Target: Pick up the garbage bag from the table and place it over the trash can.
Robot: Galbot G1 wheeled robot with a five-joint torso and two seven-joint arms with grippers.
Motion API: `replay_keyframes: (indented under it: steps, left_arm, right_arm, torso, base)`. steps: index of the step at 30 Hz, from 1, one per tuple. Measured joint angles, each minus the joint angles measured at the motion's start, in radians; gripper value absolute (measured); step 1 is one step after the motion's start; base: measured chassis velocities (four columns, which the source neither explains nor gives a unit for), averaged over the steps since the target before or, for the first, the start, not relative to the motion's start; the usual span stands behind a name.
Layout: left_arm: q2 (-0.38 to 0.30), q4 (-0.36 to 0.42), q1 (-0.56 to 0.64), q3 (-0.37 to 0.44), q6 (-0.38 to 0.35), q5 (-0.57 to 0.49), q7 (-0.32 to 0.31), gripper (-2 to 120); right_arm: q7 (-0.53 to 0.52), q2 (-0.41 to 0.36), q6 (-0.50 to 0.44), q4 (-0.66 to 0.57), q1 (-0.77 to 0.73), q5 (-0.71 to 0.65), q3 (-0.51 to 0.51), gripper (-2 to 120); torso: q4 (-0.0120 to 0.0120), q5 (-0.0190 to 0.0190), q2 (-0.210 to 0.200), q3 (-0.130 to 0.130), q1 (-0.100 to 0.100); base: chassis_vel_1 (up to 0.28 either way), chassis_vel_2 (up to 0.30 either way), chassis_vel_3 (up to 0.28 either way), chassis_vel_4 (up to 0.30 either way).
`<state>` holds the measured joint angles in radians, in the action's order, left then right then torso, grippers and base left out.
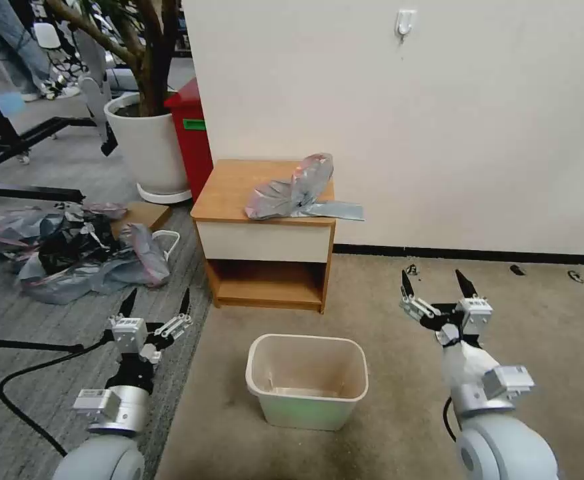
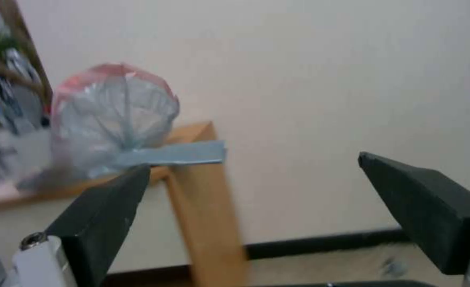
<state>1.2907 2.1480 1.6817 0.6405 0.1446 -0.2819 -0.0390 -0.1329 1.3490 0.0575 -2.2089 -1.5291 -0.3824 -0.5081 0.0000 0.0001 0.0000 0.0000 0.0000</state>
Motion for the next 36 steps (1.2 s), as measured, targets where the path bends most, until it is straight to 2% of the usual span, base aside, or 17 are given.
replay_keyframes:
  steps: [1,2,4,6,7,10,11,15,16,19,28,36]
  left_arm:
    - [0.0,-0.004,-0.002,0.0,0.005,-0.001,0.003,100]
    - [0.0,-0.004,-0.002,0.0,0.005,-0.001,0.003,100]
    - [0.0,-0.015,-0.007,0.0,0.019,-0.001,0.01,100]
    - [0.0,-0.019,-0.008,0.0,0.028,-0.002,0.015,100]
    - [0.0,-0.019,-0.008,0.0,0.028,-0.002,0.015,100]
    - [0.001,-0.031,-0.009,0.004,0.052,-0.006,0.037,100]
    - [0.001,-0.031,-0.009,0.004,0.052,-0.006,0.037,100]
    - [0.003,-0.047,-0.015,0.012,0.067,-0.026,0.048,100]
    - [0.003,-0.047,-0.015,0.012,0.067,-0.026,0.048,100]
    - [0.006,-0.054,-0.017,0.021,0.069,-0.027,0.049,100]
    - [0.022,-0.058,-0.009,0.044,0.07,-0.023,0.048,100]
    - [0.035,-0.063,-0.004,0.056,0.077,-0.014,0.045,100]
  right_arm:
    - [-0.037,-0.011,0.03,-0.004,0.03,-0.094,0.019,100]
    - [-0.037,-0.011,0.03,-0.004,0.03,-0.094,0.019,100]
    - [-0.138,-0.027,0.101,-0.009,0.122,-0.364,0.05,100]
    - [-0.207,-0.027,0.139,-0.004,0.193,-0.555,0.063,100]
    - [-0.207,-0.027,0.139,-0.004,0.193,-0.555,0.063,100]
    - [-0.27,-0.013,0.162,0.043,0.29,-0.788,0.081,100]
    - [-0.27,-0.013,0.162,0.043,0.29,-0.788,0.081,100]
    - [-0.33,0.011,0.174,0.14,0.397,-0.972,0.111,100]
    - [-0.33,0.011,0.174,0.14,0.397,-0.972,0.111,100]
    - [-0.342,0.026,0.172,0.242,0.48,-1.044,0.127,100]
    - [-0.325,0.054,0.144,0.446,0.655,-1.078,0.154,100]
    - [-0.31,0.069,0.134,0.543,0.716,-1.076,0.17,100]
  torso:
    - [0.0,-0.0002,0.0,0.0,0.0]
    - [0.0,-0.0002,0.0,0.0,0.0]
    - [0.0001,-0.0002,0.0,0.0,0.0]
    - [0.0001,-0.0002,0.0,0.0,0.0]
    - [0.0001,-0.0002,0.0,0.0,0.0]
    - [0.0001,-0.0002,0.0,0.0,0.0]
    - [0.0001,-0.0002,0.0,0.0,0.0]
    - [0.0,-0.0001,0.0,0.0,0.0]
    - [0.0,-0.0001,0.0,0.0,0.0]
    - [0.0,0.0,0.0,0.0,0.0]
    - [0.0001,-0.0001,0.0,0.0,0.0]
    - [0.0,0.0,0.0,0.0,0.0]
  base:
    - [0.0,0.0,0.0,0.0]
    - [0.0,0.0,0.0,0.0]
    - [0.0,0.0,0.0,0.0]
    - [0.0,0.0,0.0,0.0]
    - [0.0,0.0,0.0,0.0]
    - [0.0,0.0,0.0,0.0]
    - [0.0,0.0,0.0,0.0]
    - [0.0,0.0,0.0,0.0]
    - [0.0,0.0,0.0,0.0]
    - [0.0,0.0,0.0,0.0]
    - [0.0,0.0,0.0,0.0]
    - [0.0,0.0,0.0,0.0]
